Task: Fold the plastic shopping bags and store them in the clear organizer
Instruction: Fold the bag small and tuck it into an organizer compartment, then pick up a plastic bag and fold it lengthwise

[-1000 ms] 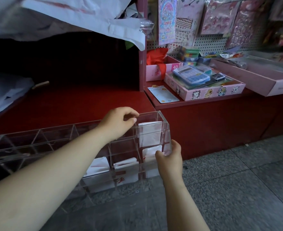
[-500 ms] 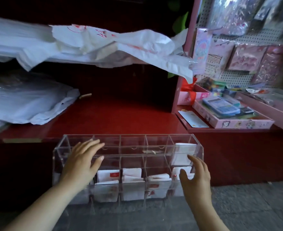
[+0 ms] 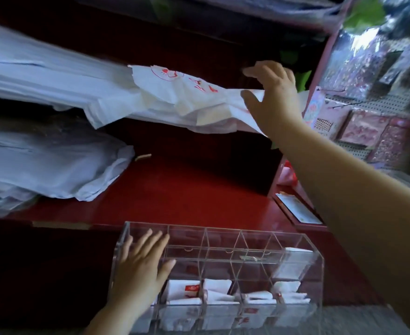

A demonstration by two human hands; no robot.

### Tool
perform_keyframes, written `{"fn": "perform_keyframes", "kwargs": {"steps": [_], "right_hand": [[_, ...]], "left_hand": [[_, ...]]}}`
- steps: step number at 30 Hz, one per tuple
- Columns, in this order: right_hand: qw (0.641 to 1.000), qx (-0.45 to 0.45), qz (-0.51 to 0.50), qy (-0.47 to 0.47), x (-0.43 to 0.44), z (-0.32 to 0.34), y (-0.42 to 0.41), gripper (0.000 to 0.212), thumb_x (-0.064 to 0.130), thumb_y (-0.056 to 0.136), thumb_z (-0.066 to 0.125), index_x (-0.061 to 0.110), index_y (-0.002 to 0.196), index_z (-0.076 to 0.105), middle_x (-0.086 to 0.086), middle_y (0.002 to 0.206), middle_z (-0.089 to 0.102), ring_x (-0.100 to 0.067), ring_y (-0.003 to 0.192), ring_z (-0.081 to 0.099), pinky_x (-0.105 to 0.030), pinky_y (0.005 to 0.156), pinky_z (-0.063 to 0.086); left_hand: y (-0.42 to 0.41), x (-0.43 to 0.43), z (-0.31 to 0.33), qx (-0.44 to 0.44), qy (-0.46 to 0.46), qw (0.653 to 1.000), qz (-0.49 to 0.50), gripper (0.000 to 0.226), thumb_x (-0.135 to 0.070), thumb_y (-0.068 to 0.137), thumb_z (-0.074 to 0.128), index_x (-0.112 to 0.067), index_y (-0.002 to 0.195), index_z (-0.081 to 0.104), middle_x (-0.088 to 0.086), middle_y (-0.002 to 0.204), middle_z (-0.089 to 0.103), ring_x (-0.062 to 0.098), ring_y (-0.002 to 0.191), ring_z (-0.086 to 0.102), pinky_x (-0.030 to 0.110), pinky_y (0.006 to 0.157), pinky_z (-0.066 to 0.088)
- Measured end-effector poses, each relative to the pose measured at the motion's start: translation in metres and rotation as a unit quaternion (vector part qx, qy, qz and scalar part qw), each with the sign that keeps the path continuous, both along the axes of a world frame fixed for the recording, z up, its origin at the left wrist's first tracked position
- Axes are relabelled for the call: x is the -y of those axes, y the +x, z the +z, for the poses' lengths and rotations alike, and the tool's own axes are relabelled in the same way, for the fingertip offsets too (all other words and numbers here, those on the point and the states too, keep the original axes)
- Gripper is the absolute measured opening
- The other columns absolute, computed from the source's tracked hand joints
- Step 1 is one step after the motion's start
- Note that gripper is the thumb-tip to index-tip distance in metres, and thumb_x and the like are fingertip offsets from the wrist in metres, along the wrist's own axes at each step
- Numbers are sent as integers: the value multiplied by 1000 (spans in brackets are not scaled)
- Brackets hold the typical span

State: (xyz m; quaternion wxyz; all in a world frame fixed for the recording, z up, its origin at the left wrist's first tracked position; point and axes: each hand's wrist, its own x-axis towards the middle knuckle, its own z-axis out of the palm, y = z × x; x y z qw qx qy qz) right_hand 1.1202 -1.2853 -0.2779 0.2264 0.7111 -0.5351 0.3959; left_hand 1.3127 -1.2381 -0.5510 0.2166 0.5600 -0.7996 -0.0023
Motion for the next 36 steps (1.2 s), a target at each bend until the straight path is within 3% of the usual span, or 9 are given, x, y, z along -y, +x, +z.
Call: {"fn": "perform_keyframes", "kwargs": {"steps": [7, 11, 15, 22, 26, 29, 32, 34, 36], "right_hand": [[937, -228, -147, 221, 36, 30, 26, 51, 37, 83, 60, 32, 131, 42, -3, 134, 45, -26, 126, 31, -36, 105, 22], [938, -257, -168, 159, 48, 23, 30, 24, 31, 91, 49, 31, 113, 58, 0, 120, 58, -24, 120, 38, -38, 107, 16], [943, -281, -169, 52, 47, 29, 28, 34, 32, 97, 33, 21, 108, 64, -6, 118, 58, -28, 114, 39, -37, 97, 22], [976, -67, -39, -205, 19, 32, 5, 38, 28, 91, 39, 9, 106, 68, -12, 107, 66, -33, 97, 57, -37, 81, 40], [977, 22, 30, -209, -3, 16, -9, 29, 23, 88, 48, 12, 101, 71, -6, 100, 69, -21, 87, 62, -24, 66, 41], [967, 50, 70, -238, -33, -13, -18, 24, 14, 85, 51, 9, 96, 71, -6, 90, 71, -13, 82, 54, -3, 63, 34], [974, 11, 70, -218, -50, -61, -29, 23, 12, 82, 51, 5, 90, 72, -7, 88, 72, -13, 85, 54, -12, 64, 40], [980, 4, 67, -185, -58, -86, -37, 25, 14, 82, 50, 4, 90, 72, -9, 92, 72, -12, 90, 55, -17, 67, 43], [984, 47, 75, -156, -67, -102, -46, 25, 14, 81, 50, 1, 90, 71, -9, 95, 70, -8, 94, 56, -6, 77, 41]], "left_hand": [[-2, 4, 0, 1, -50, 999, 19, 76, -48, 97, 4, -17, 94, 73, -4, 96, 73, 17, 91, 69, 22, 111, -4], [0, 5, -2, 5, -66, 998, 0, 78, -49, 96, 3, -16, 92, 74, -4, 94, 73, 17, 90, 70, 22, 112, -4], [-1, 6, -1, 1, -77, 997, -5, 78, -50, 96, 4, -16, 90, 74, -4, 91, 73, 17, 87, 70, 22, 112, -4], [-2, 5, 4, -9, -51, 999, 1, 78, -51, 96, 4, -18, 87, 74, -7, 89, 73, 15, 85, 70, 21, 111, -5], [3, -3, 6, -80, -24, 996, -10, 75, -61, 92, 10, -17, 99, 71, -6, 105, 68, 13, 106, 61, 30, 111, 13], [0, -13, 20, -293, -2, 956, 9, 69, -68, 75, 27, -25, 122, 55, -14, 127, 47, 5, 125, 38, 25, 106, 17], [-6, -29, 34, -506, 102, 856, -40, 25, -51, 82, 56, -41, 104, 51, -18, 115, 54, 10, 116, 51, 18, 95, 35], [-9, -29, 33, -582, 160, 794, -76, 63, -79, 50, 61, -43, 100, 49, -21, 106, 58, 5, 101, 60, 19, 89, 41], [-14, -27, 30, -620, 215, 750, -82, 99, -90, 18, 58, -40, 103, 49, -17, 100, 62, 4, 83, 66, 23, 78, 47]]}}
